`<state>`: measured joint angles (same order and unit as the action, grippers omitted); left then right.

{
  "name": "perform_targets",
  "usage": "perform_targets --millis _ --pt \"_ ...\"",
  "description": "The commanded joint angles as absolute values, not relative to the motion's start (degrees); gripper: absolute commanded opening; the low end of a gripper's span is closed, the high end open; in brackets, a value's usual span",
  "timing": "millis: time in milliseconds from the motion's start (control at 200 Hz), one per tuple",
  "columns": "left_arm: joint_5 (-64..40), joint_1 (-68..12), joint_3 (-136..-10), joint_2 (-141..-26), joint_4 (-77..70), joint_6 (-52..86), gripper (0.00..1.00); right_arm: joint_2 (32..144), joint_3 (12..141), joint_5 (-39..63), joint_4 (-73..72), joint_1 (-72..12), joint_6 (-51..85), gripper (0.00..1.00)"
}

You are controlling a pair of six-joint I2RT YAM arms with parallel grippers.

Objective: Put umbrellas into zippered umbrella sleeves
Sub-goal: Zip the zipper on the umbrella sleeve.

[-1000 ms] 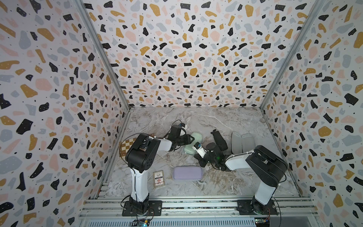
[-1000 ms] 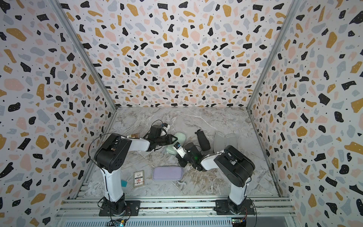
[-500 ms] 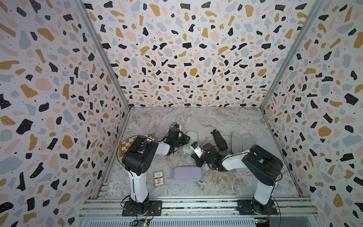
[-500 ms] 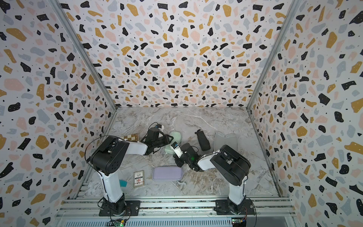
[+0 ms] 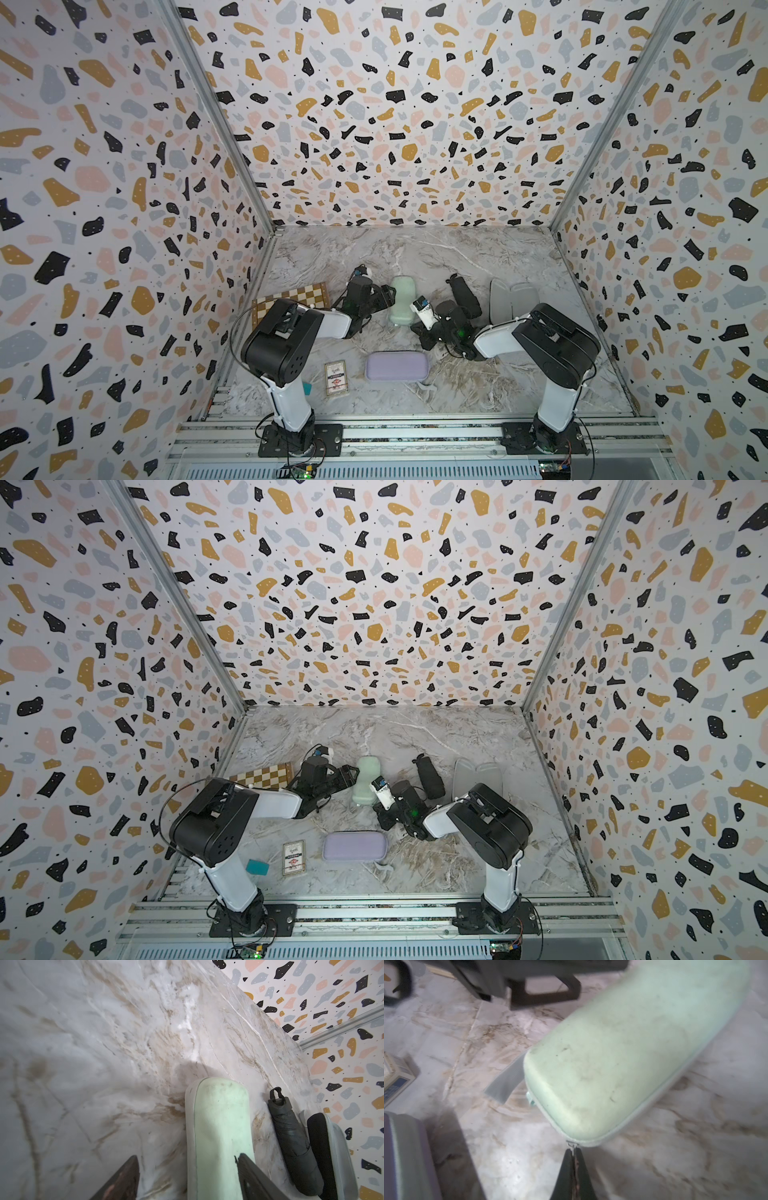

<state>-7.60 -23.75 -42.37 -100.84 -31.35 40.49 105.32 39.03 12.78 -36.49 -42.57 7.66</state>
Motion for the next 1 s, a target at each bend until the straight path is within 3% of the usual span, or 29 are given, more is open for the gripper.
perform_targets --millis 0,295,586,751,996 --pt "-7.02 -23.13 -46.25 -98.12 -24.07 33.6 0.75 103.03 37.34 13.66 -36.11 -39.35 7.61 0.0" --pt "-13.6 -21.88 -59.88 -106.01 -9.52 26.58 0.75 102.71 38.15 14.17 -32.76 -33.24 3.36 0.0" --pt "-14.37 -21.97 -58.04 -108.26 -12.55 28.04 0.73 104.41 38.77 15.98 -33.44 -33.56 2.38 0.0" --pt "-17.86 -21.97 -59.9 -112.11 -12.67 27.33 0.58 103.51 37.68 15.05 -33.68 -34.1 1.84 0.0" --pt "-12.42 -22.06 -57.23 -111.19 -12.05 28.22 0.36 101.92 36.02 14.2 -34.04 -34.66 2.11 0.0"
